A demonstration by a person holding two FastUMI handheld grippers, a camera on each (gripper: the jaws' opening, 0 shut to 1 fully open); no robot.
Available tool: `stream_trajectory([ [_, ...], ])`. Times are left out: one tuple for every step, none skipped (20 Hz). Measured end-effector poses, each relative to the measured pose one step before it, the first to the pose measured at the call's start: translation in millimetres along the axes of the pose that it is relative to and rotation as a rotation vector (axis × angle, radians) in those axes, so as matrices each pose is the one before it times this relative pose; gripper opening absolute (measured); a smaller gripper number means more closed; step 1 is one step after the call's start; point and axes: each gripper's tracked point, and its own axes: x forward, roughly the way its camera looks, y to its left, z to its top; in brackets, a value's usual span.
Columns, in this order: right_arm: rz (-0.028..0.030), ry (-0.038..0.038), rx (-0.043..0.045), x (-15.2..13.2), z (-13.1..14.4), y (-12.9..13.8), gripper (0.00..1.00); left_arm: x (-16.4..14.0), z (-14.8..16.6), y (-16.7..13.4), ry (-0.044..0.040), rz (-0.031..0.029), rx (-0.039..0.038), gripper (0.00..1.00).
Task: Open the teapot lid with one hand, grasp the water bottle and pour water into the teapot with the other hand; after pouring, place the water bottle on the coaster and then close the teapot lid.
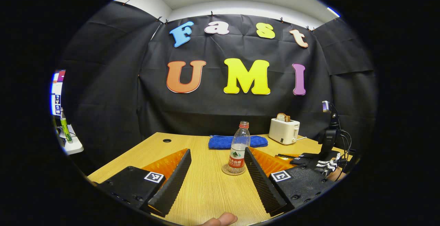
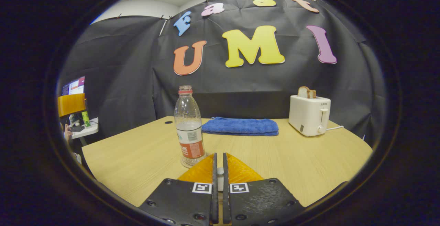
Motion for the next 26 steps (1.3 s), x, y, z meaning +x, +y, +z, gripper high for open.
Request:
stream_trajectory([
  [-0.00119, 0.0084, -0.0043, 2.1, -1.82, -0.62, 0.05, 1.14, -1.4, -2.13, 0.00202, -0.00709, -0.0005, 0.97],
  [-0.001, 0.00229, -0.00399, 0.45, -0.55, -0.09, 0.05, 0.7, -1.73, -1.14, 0.00406, -0.0057, 0.00145, 0.97],
  [-0.00066, -0.00026, -0.00183, 0.48, -0.78, 0.33, 0.05, 0.65, -1.84, 0.04, 0.00818, -0.00045, 0.00226, 0.97],
  [0.0007, 0.00169, -0.00203, -0.08, -1.45, 0.15, 0.04, 1.03, -2.66, 1.35, 0.00719, 0.00401, 0.00112, 0.97],
  [0.00599, -0.00048, -0.0018, -0.35, -0.79, 0.99, 0.05, 0.84, -1.7, 1.44, 0.00366, 0.00261, 0.00015, 0.97],
  [-0.00242, 0.0012, -0.00822, -1.54, -0.3, 0.0, 0.05, 0.66, -1.32, -0.35, 0.00463, -0.00266, -0.00169, 0.97],
  [-0.00609, -0.00098, -0.00684, -1.14, 0.21, -1.84, 0.08, 0.56, -1.82, -1.59, 0.00615, -0.00264, -0.00169, 0.97],
  [-0.00742, -0.00332, 0.00001, -1.99, 2.95, -3.16, 0.08, 0.32, -0.84, 0.25, 0.00386, -0.00108, -0.00048, 0.97],
  [0.00158, -0.00692, 0.00568, -0.91, 2.37, -0.13, 0.08, 0.47, 0.67, -0.65, 0.00067, -0.00057, 0.00007, 0.97],
  [-0.00114, 0.00105, 0.0088, -1.41, 0.9, -0.2, 0.1, -0.74, -0.32, 0.27, 0.00244, 0.00101, 0.00025, 0.97],
  [-0.00119, 0.00335, 0.00904, -2.54, 1.88, -0.6, 0.12, 0.12, -1.48, 0.9, 0.00504, 0.00157, -0.00013, 0.97],
  [-0.00536, -0.00296, 0.00534, -4.12, 4.1, -0.32, 0.15, -1.6, -0.11, -0.05, 0.00056, -0.00122, 0.0006, 0.97],
  [-0.00879, -0.00844, 0.00005, -4.72, 5.05, -1.96, 0.2, -0.31, 2.65, -0.71, -0.0034, -0.00165, 0.00071, 0.97],
  [-0.00576, -0.00968, -0.00392, -6.54, 6.35, 0.17, 0.21, 0.1, 1.5, -0.98, -0.00332, -0.00145, -0.00031, 0.97],
  [-0.00725, -0.01075, -0.00502, -6.06, 5.76, -0.19, 0.36, -0.4, 0.11, -0.78, -0.00006, -0.00316, -0.00114, 0.97],
  [-0.00832, -0.01044, -0.00556, -8.01, 5.94, -0.89, 0.44, -1.26, 0.16, -1.84, 0.00083, -0.00429, 0.00027, 0.97],
  [-0.01133, -0.01023, -0.00821, -7.89, 4.48, -1.97, 0.6, -1.4, 0.18, -2.09, 0.00188, -0.00372, 0.00502, 0.97],
  [-0.02518, -0.01737, -0.00695, -10.05, 7.34, -4.33, 0.66, -1.62, 0.42, -1.7, 0.00191, -0.0004, 0.00939, 0.97],
  [-0.02694, -0.02314, -0.00286, -10.13, 8.38, -5.05, 0.72, -0.79, 1.08, -1.39, -0.0012, 0.00089, 0.01093, 0.97],
  [-0.0226, -0.01784, -0.00268, -10.73, 9.06, -4.49, 0.72, -1.08, 2.6, -1.14, -0.00346, 0.00061, 0.00886, 0.97],
  [-0.01923, -0.00751, -0.0067, -10.57, 5.73, -2.48, 0.75, -2.62, 2.3, -1.9, -0.00244, 0.00173, 0.00438, 0.97],
  [-0.01956, -0.00824, -0.00486, -10.75, 6.7, -5.64, 0.78, -1.94, 1.69, -0.83, -0.00101, 0.00095, -0.00137, 0.97],
  [-0.01521, -0.00569, -0.00356, -11.34, 7.64, -4.63, 0.89, -2.37, 2.18, -1.4, -0.00012, -0.00178, -0.00533, 0.97],
  [-0.01702, -0.00537, -0.00432, -12.19, 6.64, -5.24, 0.92, -1.85, 2.48, -2.07, -0.0028, -0.00428, -0.00637, 0.97],
  [-0.01832, -0.01017, 0.00049, -12.21, 6.18, -6.8, 0.96, -2.98, 3.39, -2.43, -0.00337, -0.00339, -0.00467, 0.97],
  [-0.01662, -0.00983, 0.00167, -11.24, 6.83, -6.52, 0.96, -2.86, 1.2, -1.0, -0.00065, -0.00058, -0.00069, 0.97],
])
